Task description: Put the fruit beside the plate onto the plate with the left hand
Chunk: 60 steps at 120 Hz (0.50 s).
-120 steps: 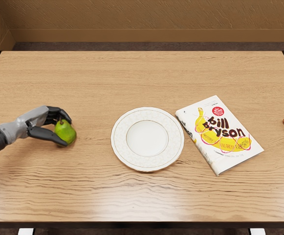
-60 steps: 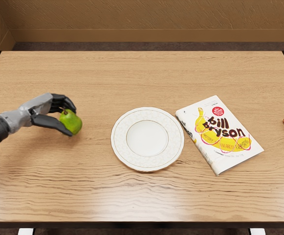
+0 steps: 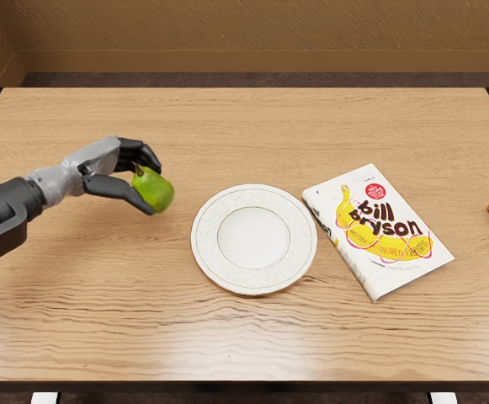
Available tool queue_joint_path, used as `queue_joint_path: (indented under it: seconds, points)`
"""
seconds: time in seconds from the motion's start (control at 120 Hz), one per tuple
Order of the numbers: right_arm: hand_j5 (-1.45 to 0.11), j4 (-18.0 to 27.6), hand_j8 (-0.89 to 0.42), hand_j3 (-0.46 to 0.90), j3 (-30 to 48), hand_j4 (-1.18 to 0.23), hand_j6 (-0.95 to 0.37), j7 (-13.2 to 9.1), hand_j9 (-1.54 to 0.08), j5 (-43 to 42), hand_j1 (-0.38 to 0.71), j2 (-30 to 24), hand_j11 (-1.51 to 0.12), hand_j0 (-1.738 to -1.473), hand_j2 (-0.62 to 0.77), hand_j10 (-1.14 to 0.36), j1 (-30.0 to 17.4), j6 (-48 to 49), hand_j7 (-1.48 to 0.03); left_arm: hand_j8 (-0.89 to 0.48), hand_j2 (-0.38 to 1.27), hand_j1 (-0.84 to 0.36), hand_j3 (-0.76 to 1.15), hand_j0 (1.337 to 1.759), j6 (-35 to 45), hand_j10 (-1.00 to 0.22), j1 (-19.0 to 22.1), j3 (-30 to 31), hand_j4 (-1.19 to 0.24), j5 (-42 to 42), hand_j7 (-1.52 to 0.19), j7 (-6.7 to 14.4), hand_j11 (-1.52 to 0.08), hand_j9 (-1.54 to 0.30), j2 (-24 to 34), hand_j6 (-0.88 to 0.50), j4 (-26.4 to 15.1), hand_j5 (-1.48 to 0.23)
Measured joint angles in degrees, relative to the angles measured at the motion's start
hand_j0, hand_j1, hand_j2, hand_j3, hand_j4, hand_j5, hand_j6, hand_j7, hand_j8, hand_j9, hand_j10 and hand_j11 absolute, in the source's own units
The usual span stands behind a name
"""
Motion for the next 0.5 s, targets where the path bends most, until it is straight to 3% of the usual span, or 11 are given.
queue_joint_path:
  seconds: [0.217, 0.5]
  points:
    - [0.0, 0.0, 0.0, 0.0, 0.0, 0.0, 0.0, 0.0, 0.0, 0.0, -0.35, 0.0, 0.0, -1.658, 0.0, 0.0, 0.0, 0.0, 0.0, -0.45, 0.67, -0.31, 0.0, 1.658, 0.0, -0.54, -1.0, 0.0, -0.66, 0.0, -0.89, 0.1, -0.87, -0.88, -4.7, -0.54, 0.1, -0.89]
    - [0.0, 0.0, 0.0, 0.0, 0.0, 0.0, 0.0, 0.0, 0.0, 0.0, -0.35, 0.0, 0.0, -1.658, 0.0, 0.0, 0.0, 0.0, 0.0, -0.5, 0.59, -0.3, 0.0, 1.658, 0.1, -0.63, -2.2, 0.1, -0.67, 0.0, -0.88, 0.3, -0.87, -0.87, -9.8, -0.58, 0.1, -0.88]
